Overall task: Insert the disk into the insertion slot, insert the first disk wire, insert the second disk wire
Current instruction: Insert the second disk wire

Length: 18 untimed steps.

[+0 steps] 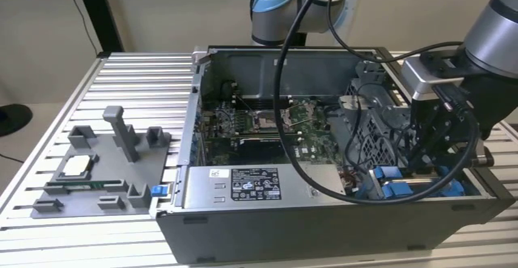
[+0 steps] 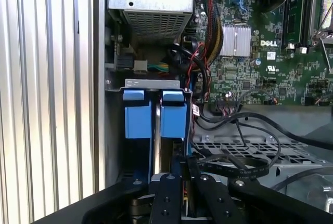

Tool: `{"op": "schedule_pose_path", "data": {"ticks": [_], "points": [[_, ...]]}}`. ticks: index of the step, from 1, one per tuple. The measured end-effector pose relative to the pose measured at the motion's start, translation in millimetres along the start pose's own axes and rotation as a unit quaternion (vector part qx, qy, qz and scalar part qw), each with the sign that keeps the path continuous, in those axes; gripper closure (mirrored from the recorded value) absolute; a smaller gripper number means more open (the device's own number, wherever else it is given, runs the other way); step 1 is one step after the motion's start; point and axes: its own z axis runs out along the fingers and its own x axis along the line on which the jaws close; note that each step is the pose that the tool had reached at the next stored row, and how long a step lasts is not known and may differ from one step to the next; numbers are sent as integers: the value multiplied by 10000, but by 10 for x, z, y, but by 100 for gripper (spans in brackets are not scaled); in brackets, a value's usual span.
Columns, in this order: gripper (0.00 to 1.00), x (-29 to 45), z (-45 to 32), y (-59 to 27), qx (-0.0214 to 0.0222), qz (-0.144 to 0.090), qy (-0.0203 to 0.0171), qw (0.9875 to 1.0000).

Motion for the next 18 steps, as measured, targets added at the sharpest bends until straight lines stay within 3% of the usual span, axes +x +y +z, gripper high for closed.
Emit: {"op": "schedule_pose_path", "data": {"ticks": [6,18], "points": [[100,0,-4,0,38,-2,0,10000],[100,1,9,-3,45,-3,0,10000]]}}
